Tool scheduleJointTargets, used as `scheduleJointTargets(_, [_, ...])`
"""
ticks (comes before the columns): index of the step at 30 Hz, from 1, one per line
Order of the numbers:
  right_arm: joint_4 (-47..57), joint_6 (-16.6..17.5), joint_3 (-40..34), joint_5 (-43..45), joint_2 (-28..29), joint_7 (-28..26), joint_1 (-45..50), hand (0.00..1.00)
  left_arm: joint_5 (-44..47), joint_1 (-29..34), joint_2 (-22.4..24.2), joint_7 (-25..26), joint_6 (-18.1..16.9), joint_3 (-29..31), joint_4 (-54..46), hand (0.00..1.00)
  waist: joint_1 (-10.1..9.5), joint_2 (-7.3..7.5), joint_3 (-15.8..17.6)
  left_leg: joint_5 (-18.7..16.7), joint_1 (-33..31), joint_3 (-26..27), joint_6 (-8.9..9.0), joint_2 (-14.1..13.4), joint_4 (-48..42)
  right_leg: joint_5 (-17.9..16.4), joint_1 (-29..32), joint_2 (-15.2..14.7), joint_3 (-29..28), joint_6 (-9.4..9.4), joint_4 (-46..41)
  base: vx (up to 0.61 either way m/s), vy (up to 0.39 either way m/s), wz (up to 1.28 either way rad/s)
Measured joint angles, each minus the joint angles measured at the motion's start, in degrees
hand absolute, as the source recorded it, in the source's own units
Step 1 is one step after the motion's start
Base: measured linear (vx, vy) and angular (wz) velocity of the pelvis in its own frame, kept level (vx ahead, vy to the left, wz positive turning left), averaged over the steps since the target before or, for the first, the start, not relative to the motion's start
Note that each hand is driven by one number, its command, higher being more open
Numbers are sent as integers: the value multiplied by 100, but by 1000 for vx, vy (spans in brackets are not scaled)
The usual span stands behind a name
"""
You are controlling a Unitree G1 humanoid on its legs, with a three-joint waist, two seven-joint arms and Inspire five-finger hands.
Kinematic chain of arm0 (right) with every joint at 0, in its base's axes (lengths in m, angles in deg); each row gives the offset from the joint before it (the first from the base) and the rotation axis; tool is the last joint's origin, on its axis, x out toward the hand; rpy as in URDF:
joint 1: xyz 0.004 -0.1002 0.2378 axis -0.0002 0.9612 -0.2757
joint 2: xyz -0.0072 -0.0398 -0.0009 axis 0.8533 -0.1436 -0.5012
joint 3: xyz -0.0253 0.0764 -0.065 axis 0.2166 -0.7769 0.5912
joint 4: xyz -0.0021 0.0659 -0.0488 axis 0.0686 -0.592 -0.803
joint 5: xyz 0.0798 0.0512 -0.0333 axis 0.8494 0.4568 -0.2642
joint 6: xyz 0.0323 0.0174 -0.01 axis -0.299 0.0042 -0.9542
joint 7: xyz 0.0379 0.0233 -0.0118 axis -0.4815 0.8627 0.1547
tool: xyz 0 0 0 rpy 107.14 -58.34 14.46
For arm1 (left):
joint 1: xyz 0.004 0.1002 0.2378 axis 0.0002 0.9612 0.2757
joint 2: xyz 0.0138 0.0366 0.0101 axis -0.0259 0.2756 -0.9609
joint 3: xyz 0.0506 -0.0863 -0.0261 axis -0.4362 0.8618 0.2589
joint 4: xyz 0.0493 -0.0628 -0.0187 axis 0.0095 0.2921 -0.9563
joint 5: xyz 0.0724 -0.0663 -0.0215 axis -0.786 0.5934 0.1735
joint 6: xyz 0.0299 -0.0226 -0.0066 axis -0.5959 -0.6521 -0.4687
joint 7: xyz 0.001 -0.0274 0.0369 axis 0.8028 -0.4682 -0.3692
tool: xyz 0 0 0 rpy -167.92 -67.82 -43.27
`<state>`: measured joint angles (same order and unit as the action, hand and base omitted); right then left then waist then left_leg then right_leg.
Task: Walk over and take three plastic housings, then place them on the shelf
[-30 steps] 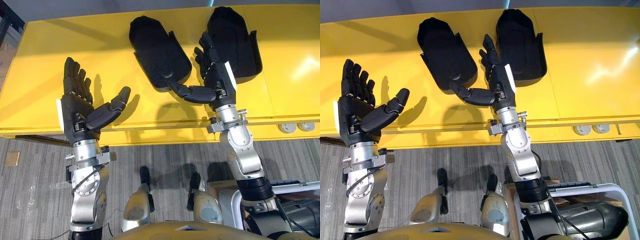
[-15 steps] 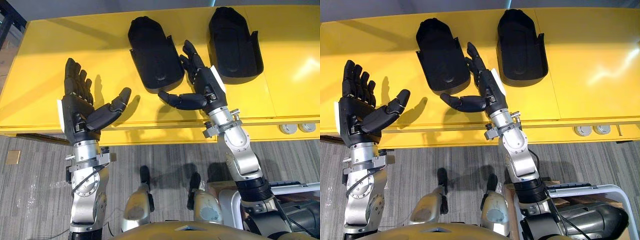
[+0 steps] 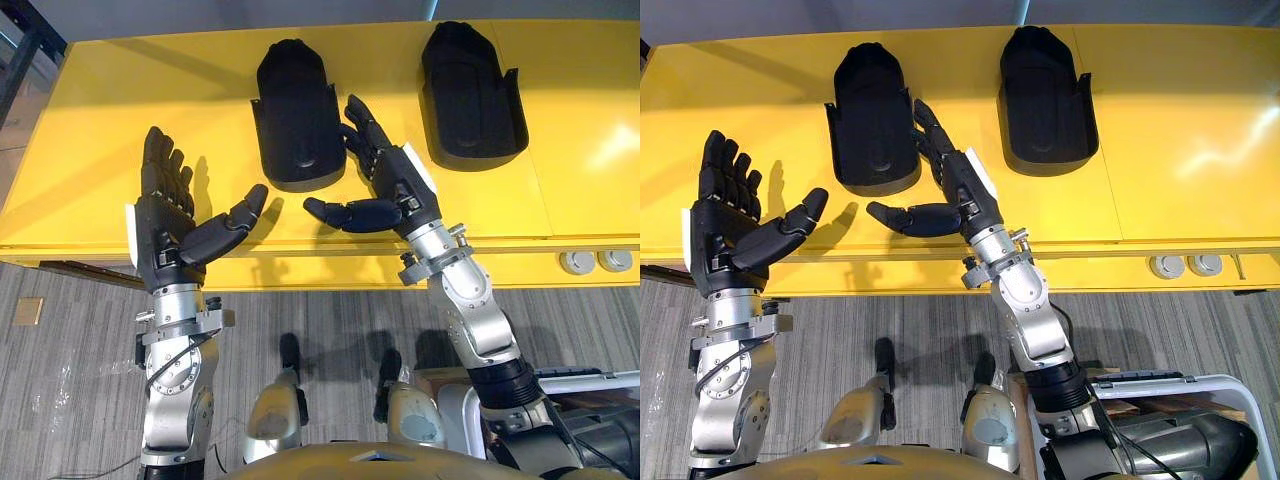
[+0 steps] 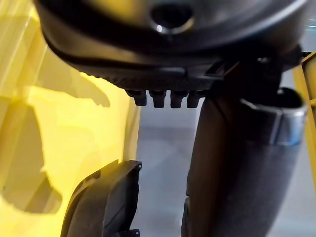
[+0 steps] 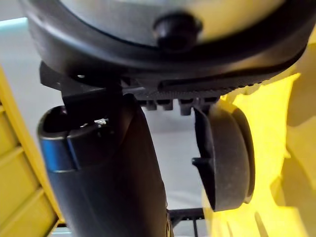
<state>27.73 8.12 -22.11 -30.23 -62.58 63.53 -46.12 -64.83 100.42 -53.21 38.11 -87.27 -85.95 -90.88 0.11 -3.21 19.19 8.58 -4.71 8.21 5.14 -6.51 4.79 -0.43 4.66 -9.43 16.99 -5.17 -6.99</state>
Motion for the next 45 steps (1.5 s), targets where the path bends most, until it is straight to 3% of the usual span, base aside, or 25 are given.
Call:
scheduleJointTargets(9, [1, 83, 34, -14, -1, 201, 33, 100, -2, 1, -1, -31, 97, -153, 9, 100, 4, 0, -1, 4, 28, 9, 2, -3, -1, 1, -21, 1, -6, 0, 0, 0, 0, 0])
scheduleJointTargets(14, [103, 981, -22, -227, 79, 1036, 32, 100, -218, 10, -3, -31, 106, -183, 153, 100, -7, 0, -3, -2, 123, 29, 10, -4, 0, 1, -117, 1, -19, -1, 12, -1, 1, -1])
scheduleJointTargets(19, [1216, 2074, -684, -198, 284, 1663, 50, 100, -934, 122, -70, -1, 432, -447, 261, 100, 22, 0, -13, -4, 135, 87, 9, -5, 0, 21, -108, 7, -91, -26, 42, -12, 8, -5])
scheduleJointTargets(22, [1610, 2519, -1125, -198, 279, 1884, 111, 100, -1095, 146, -154, 57, 539, -451, 431, 100, 44, -30, -75, -7, 137, 133, 11, -12, 0, 41, -99, 22, -139, -44, 83, 2, 4, -7])
scheduleJointTargets(25, [1828, 2747, -1373, -224, 279, 2341, 375, 100, -1077, 150, -181, 67, 593, -454, 496, 100, 79, -69, -171, -21, 127, 163, 15, -15, 0, 59, -89, 29, -161, -50, 118, 18, 1, -5])
scheduleJointTargets(34, [2189, 2800, -1735, -233, 278, 2656, 870, 100, -1489, -101, -182, 410, 909, -553, 663, 100, 198, -170, -285, -56, 142, 325, 13, -31, -1, 152, -53, 64, -317, -55, 235, 6, 6, -9])
scheduleJointTargets(45, [2189, 2748, -1707, -200, 279, 2666, 1165, 100, -1802, -534, -178, 1716, 1603, -596, 945, 100, 316, -170, -286, -78, 139, 476, 2, -28, -1, 200, 40, 67, -470, -69, 243, 2, 8, -6])
